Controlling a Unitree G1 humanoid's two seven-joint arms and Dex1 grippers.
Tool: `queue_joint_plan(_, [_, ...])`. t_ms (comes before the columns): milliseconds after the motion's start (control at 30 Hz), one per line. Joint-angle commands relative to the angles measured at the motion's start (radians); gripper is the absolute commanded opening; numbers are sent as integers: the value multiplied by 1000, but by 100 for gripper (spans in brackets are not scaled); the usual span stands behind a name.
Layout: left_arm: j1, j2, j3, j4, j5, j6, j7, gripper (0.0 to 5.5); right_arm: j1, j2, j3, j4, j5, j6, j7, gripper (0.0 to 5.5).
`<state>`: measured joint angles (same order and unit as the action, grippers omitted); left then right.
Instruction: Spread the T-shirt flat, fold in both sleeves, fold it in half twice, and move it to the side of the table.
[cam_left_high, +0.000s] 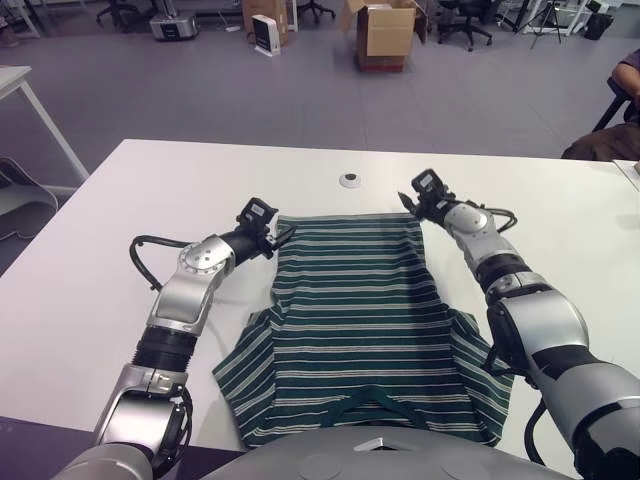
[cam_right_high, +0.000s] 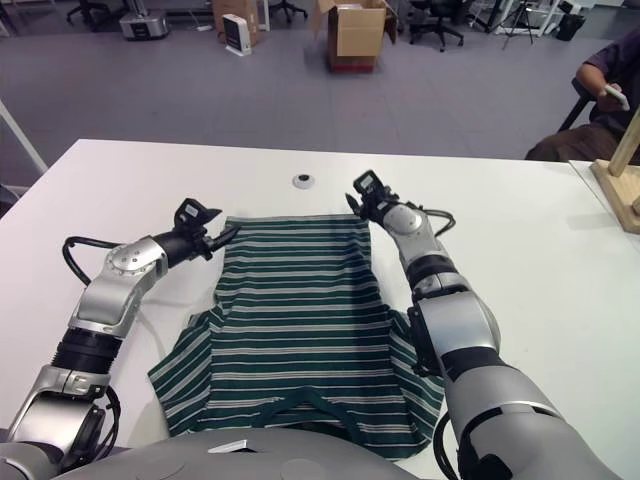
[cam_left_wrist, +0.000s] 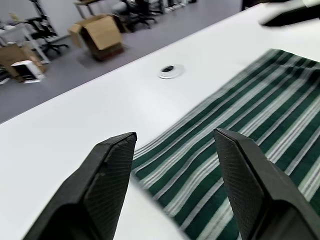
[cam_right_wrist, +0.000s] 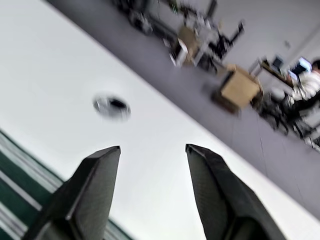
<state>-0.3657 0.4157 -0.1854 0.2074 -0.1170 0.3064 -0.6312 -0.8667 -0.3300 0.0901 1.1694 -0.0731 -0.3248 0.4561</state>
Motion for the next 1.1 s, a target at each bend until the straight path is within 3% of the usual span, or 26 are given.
queue_joint_plan(33, [-85, 2, -87, 283, 70, -52, -130, 283, 65, -92, -41, -193, 71, -3, 182, 243])
queue_joint_plan(200, [-236, -23, -107, 695, 161, -182, -77, 283, 185, -219, -100, -480, 157, 163, 317, 243])
queue_joint_plan(367, [-396, -44, 0, 945, 129, -295, 49, 283, 418, -294, -120, -759, 234, 383, 413, 243])
queue_joint_plan(433, [-416, -29, 31, 975, 130, -374, 73, 283, 495, -327, -145, -854, 306, 501, 480, 243])
queue_joint_plan(567, [-391, 34, 261, 757, -81, -513, -29, 283, 620, -345, -203, -1018, 452, 694, 542, 243])
queue_joint_plan(633, [-195, 100, 360, 394, -199, -423, -71, 283, 690, -329, -236, -1096, 521, 768, 534, 243])
queue_joint_plan(733, [254, 169, 529, -89, -298, -216, -29, 283, 886, -333, -309, -1215, 598, 828, 539, 243])
queue_joint_plan(833, [665, 89, 659, -387, -390, -46, 37, 283, 968, -309, -413, -1230, 672, 869, 492, 243])
queue_joint_plan(967, [1043, -54, 609, -664, -484, 54, 89, 283, 966, -285, -464, -1180, 695, 862, 437, 243])
queue_joint_plan(1100, [1115, -100, 565, -642, -469, 132, 138, 283, 962, -277, -455, -1154, 676, 849, 415, 243])
